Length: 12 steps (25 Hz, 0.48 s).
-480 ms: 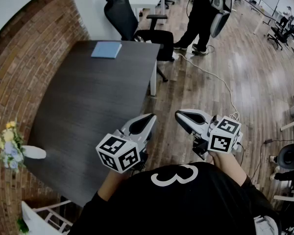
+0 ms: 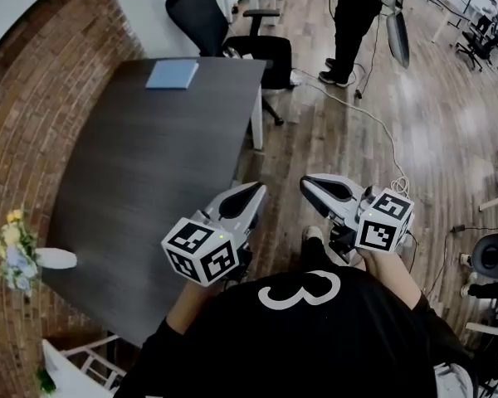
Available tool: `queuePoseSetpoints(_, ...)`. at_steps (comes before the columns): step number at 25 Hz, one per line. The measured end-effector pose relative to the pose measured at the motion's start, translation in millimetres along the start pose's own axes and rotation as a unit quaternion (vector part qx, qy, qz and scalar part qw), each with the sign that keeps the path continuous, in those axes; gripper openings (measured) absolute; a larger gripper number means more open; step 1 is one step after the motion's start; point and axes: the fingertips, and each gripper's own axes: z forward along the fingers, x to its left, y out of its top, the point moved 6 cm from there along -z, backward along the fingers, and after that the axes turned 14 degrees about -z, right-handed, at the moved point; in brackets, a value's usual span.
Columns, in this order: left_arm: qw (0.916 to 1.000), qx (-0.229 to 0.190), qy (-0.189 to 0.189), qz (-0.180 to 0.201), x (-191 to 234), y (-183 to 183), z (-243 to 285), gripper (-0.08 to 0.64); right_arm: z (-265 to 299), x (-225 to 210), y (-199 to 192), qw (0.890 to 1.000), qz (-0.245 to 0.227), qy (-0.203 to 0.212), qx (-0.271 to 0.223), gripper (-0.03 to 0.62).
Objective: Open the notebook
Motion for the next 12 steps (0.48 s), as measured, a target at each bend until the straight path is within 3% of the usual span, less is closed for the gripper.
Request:
queuePoseSetpoints(6, 0.9999, 0.009, 0.009, 0.003, 9.8, 11.5, 44.3, 0.017, 3.0, -51.1, 1.6, 1.000, 0.016, 0.004, -0.008, 0.002)
queuePoseSetpoints(12, 0.9995, 0.021, 0.025, -0.002, 31.4, 29.7, 120.9, 0.017, 10.1, -134.4, 9.2, 0.999, 0.031, 0.012, -0.003, 0.002)
